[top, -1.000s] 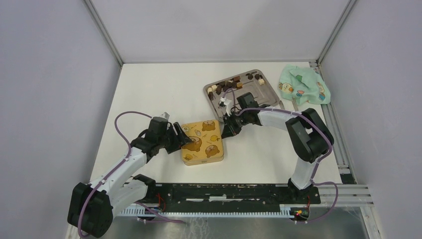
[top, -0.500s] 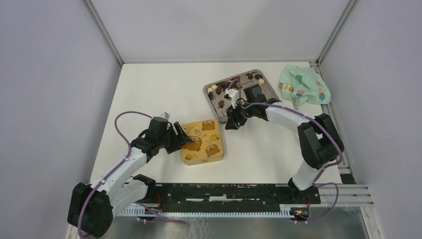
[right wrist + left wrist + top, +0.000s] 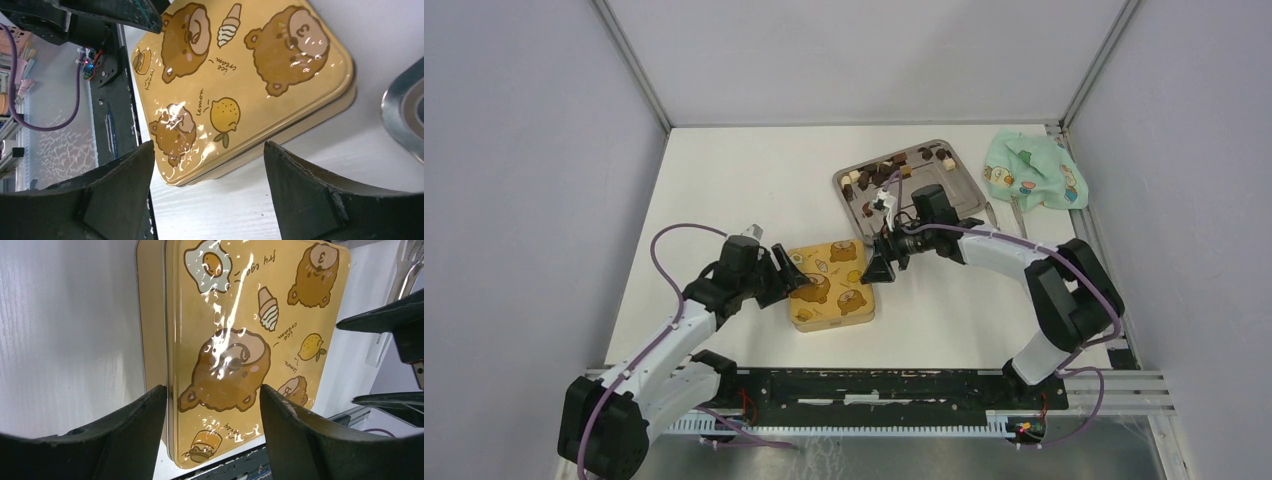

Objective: Pack the chocolate
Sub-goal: Close the box lid on the packing box.

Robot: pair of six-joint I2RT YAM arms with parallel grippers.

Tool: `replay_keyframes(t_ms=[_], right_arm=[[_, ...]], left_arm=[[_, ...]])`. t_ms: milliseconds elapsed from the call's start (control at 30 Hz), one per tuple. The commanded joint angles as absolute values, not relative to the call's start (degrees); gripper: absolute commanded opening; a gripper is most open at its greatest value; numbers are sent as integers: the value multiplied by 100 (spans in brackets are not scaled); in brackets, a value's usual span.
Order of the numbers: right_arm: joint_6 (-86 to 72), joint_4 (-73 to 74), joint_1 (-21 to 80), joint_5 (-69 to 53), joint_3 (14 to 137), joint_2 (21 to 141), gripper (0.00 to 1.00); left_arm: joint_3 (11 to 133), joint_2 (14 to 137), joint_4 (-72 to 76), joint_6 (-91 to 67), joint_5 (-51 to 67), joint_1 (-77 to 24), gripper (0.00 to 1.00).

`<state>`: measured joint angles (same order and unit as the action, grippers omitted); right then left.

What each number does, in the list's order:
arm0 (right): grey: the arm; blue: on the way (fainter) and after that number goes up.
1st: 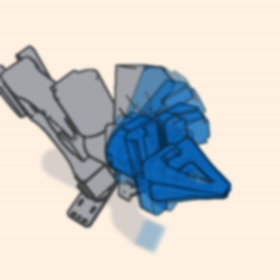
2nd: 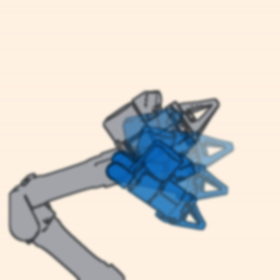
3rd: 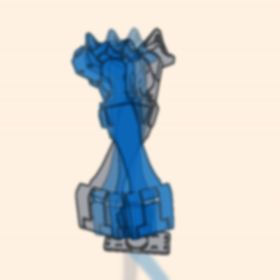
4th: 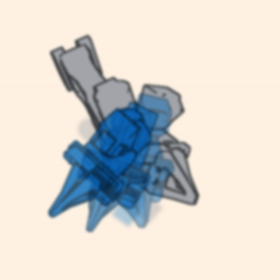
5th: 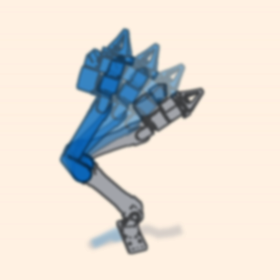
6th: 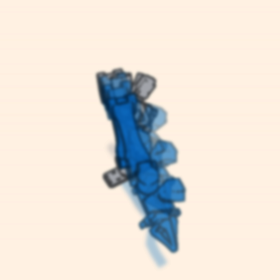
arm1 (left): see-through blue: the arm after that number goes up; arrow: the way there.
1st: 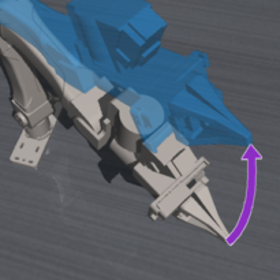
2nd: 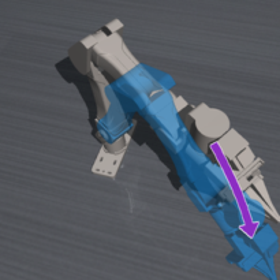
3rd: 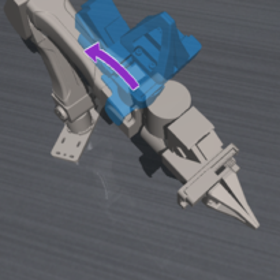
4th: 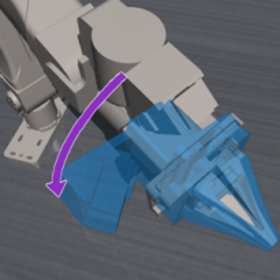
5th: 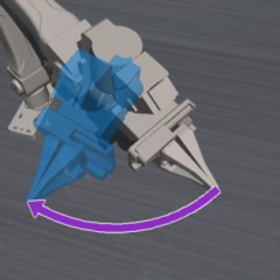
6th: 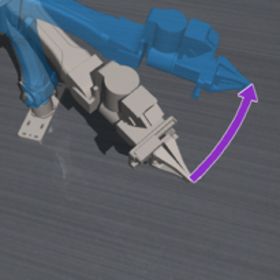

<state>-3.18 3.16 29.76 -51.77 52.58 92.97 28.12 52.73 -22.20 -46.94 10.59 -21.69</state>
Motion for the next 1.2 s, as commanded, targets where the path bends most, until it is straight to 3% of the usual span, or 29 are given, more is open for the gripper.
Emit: replay_keyframes(t_ms=[0, 433, 1167], right_arm=[[-580, 263, 3085, -4736, 5438, 9611, 85], [-697, 366, 3137, -4674, 5532, 9891, 82], [-504, 694, 3006, -4239, 5493, 9809, 41]], left_arm=[[2856, 5115, -1982, -4893, 1055, -2222, 74], [2782, 5220, -1898, -4933, 1070, -2289, 74], [2714, 4962, -1852, -5036, 1127, -2315, 80]])
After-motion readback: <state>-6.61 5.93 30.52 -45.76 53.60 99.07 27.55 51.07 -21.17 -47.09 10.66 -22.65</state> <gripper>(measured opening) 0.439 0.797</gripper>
